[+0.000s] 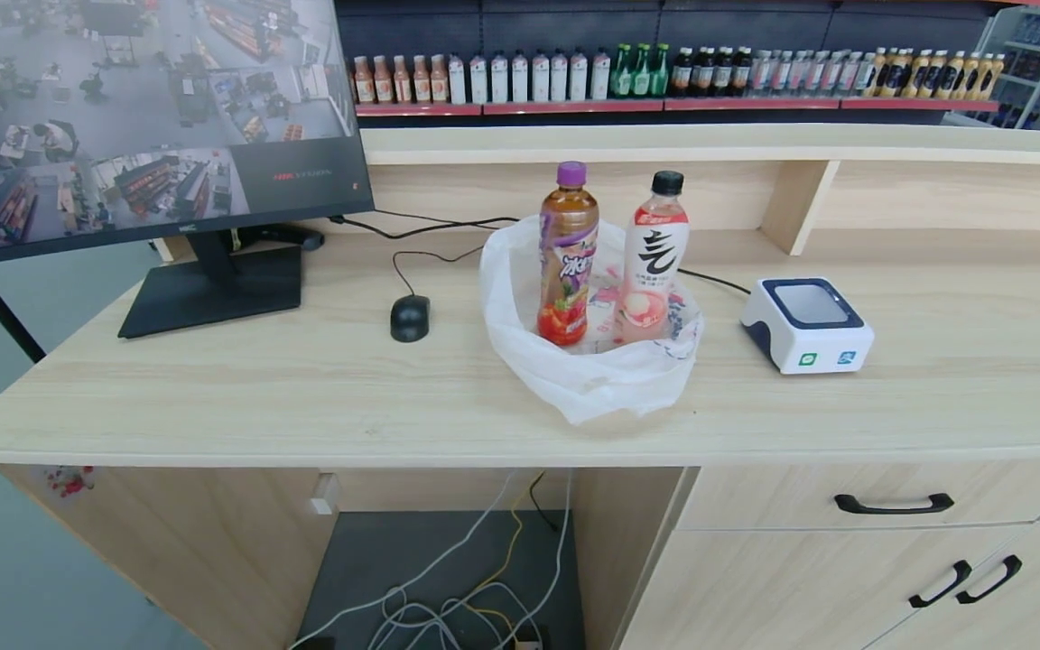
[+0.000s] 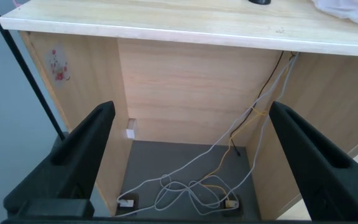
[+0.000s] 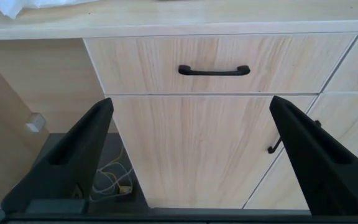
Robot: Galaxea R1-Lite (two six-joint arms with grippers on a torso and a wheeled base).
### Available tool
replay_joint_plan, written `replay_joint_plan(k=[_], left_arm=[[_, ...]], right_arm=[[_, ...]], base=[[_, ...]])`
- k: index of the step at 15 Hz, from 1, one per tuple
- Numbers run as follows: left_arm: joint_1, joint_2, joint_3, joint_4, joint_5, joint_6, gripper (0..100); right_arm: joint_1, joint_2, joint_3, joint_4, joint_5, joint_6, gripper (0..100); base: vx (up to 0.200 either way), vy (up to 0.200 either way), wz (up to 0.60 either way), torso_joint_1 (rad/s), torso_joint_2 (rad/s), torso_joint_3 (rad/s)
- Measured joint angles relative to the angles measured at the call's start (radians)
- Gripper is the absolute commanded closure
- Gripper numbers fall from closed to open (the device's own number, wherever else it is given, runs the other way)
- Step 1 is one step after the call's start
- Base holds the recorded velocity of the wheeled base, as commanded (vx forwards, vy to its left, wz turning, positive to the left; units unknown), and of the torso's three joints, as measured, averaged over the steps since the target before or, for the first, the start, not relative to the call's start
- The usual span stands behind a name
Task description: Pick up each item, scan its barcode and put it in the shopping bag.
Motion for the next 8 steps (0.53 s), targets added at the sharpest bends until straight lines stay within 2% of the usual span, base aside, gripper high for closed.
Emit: replay_joint_plan(k=[8], left_arm=[[0.000, 0.000, 0.000, 0.000, 0.000, -0.003, 0]], right_arm=[[0.000, 0.000, 0.001, 0.000, 0.000, -0.001, 0]], base=[[0.000, -0.200, 0.00, 0.004, 0.00, 0.002]])
